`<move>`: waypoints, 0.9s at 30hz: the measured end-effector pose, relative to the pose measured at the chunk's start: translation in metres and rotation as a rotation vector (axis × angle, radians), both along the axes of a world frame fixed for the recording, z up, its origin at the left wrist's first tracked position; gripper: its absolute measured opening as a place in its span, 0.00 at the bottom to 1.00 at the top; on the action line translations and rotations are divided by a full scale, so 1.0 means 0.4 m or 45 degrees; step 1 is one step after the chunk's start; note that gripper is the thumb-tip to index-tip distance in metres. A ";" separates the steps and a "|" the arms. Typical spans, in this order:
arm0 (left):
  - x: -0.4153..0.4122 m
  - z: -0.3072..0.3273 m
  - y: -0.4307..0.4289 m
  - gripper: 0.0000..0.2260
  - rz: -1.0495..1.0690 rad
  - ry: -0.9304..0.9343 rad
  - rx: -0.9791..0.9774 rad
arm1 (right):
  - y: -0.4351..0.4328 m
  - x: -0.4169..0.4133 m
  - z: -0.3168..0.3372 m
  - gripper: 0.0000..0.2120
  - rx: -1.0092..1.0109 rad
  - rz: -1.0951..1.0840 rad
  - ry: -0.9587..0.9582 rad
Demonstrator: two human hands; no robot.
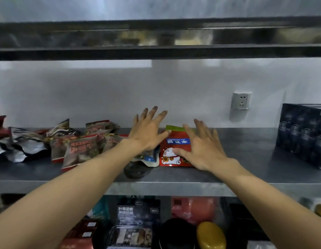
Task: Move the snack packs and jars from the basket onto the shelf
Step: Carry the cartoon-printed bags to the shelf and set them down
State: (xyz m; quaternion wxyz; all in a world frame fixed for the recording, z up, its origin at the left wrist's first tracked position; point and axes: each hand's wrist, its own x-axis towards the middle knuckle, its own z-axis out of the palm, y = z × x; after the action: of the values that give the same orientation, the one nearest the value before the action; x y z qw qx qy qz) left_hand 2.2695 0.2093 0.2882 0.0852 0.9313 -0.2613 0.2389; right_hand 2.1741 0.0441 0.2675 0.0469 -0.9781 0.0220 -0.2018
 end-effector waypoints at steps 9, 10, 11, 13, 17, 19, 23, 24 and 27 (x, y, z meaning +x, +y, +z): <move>-0.143 -0.034 0.139 0.33 0.282 -0.136 -0.038 | 0.106 -0.018 0.022 0.44 -0.131 0.173 -0.054; -0.159 -0.035 0.165 0.33 0.303 -0.130 -0.047 | 0.128 -0.024 0.024 0.44 -0.129 0.192 -0.063; -0.177 -0.033 0.192 0.33 0.331 -0.125 -0.051 | 0.153 -0.032 0.027 0.44 -0.126 0.206 -0.067; -0.214 -0.026 0.255 0.33 0.398 -0.140 -0.046 | 0.213 -0.050 0.038 0.44 -0.124 0.226 -0.067; -0.307 -0.002 0.415 0.33 0.494 -0.244 -0.115 | 0.374 -0.106 0.069 0.44 -0.142 0.311 -0.103; -0.361 0.000 0.510 0.32 0.553 -0.270 -0.130 | 0.474 -0.141 0.075 0.43 -0.131 0.365 -0.145; -0.503 -0.019 0.755 0.32 0.664 -0.340 -0.125 | 0.732 -0.222 0.056 0.42 -0.138 0.510 -0.201; -0.540 -0.024 0.824 0.32 0.700 -0.346 -0.127 | 0.802 -0.245 0.048 0.42 -0.134 0.557 -0.200; -0.646 -0.041 1.023 0.33 0.819 -0.349 -0.132 | 1.009 -0.313 0.018 0.42 -0.106 0.690 -0.209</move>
State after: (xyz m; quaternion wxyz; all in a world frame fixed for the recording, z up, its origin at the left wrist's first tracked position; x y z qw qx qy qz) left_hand 2.0109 0.6187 0.2718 0.0168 0.9197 0.0491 0.3892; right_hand 2.0489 0.4476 0.2748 0.0606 -0.9298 -0.2523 -0.2609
